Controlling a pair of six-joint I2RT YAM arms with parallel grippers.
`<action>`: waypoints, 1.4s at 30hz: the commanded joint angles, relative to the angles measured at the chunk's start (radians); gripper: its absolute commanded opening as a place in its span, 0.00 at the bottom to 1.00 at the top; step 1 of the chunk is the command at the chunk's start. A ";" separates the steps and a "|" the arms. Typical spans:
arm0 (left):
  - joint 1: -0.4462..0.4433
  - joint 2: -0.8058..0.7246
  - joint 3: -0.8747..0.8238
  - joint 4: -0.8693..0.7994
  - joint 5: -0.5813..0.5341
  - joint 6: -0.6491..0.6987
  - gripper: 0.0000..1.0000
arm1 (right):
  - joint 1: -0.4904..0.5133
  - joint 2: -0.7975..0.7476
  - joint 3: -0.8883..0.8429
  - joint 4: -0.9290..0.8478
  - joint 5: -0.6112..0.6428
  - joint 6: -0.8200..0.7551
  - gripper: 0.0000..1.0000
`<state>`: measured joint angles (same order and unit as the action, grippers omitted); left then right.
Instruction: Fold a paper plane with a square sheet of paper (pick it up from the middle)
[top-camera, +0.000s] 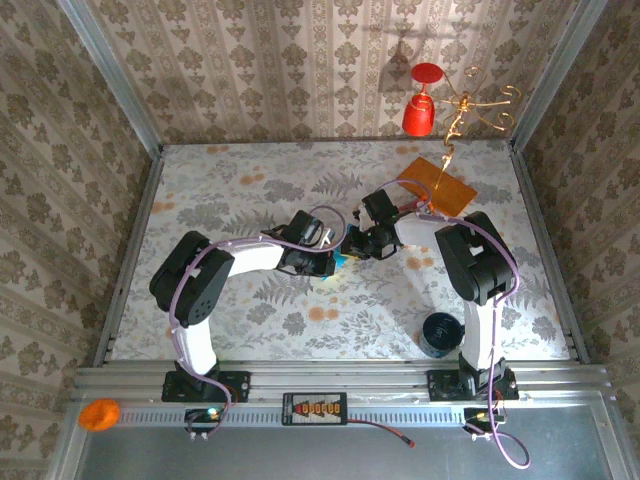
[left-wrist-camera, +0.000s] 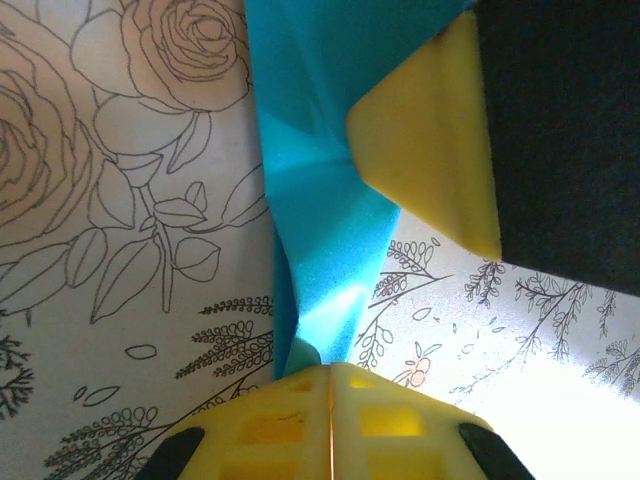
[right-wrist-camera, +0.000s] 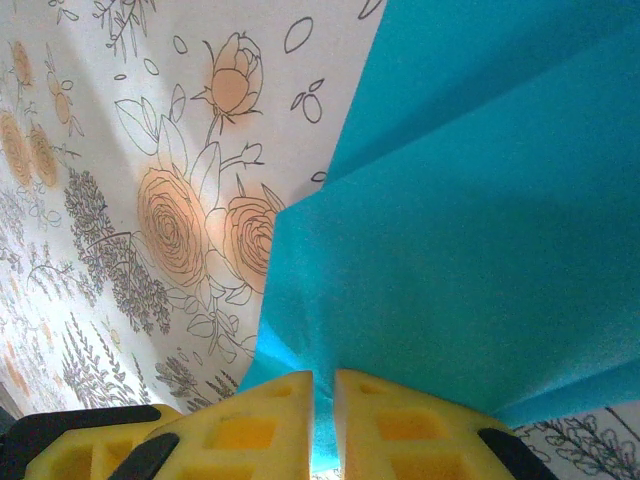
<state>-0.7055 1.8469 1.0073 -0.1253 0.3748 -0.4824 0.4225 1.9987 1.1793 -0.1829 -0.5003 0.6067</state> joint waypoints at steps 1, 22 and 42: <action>0.006 0.032 -0.032 -0.057 -0.005 -0.003 0.09 | -0.009 0.008 0.013 -0.048 0.034 0.010 0.16; 0.001 0.038 -0.024 -0.066 0.000 -0.002 0.08 | -0.013 -0.017 0.119 -0.124 0.187 -0.032 0.13; 0.001 0.041 -0.021 -0.073 -0.002 -0.006 0.08 | -0.019 0.016 0.119 -0.167 0.320 -0.048 0.12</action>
<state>-0.7052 1.8488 1.0077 -0.1261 0.3779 -0.4828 0.4084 1.9984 1.2926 -0.3191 -0.2329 0.5755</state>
